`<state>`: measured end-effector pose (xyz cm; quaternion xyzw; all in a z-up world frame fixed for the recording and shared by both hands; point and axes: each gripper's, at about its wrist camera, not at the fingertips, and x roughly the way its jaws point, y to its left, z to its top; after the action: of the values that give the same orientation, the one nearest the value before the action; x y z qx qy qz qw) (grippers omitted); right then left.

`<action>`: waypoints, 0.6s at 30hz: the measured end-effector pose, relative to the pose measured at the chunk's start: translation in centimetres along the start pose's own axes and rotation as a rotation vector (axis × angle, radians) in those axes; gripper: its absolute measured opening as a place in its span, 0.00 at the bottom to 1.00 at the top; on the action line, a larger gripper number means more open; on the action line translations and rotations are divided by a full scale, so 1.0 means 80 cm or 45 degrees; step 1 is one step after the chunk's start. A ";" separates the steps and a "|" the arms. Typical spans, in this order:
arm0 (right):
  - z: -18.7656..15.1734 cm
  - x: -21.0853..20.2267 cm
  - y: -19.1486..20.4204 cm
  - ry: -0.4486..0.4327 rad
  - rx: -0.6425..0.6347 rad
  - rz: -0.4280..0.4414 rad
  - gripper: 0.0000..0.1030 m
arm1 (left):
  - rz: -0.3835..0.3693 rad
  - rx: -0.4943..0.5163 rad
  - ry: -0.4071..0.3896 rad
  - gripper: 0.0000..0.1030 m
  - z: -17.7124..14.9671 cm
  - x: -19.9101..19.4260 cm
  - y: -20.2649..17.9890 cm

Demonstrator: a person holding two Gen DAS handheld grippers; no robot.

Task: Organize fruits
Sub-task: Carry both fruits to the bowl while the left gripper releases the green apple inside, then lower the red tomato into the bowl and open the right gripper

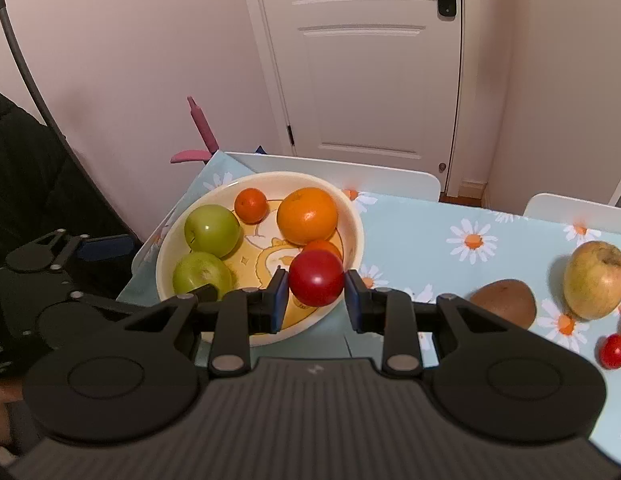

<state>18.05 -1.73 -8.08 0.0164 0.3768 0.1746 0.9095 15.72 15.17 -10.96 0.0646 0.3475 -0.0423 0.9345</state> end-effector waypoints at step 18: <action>0.008 0.044 -0.002 0.088 -0.181 0.128 0.43 | 0.086 -0.039 0.028 1.00 -0.017 -0.043 -0.024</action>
<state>20.80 -0.65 -10.04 -0.0355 0.3933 0.2468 0.8850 12.02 13.61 -9.87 0.0625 0.3562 -0.0046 0.9323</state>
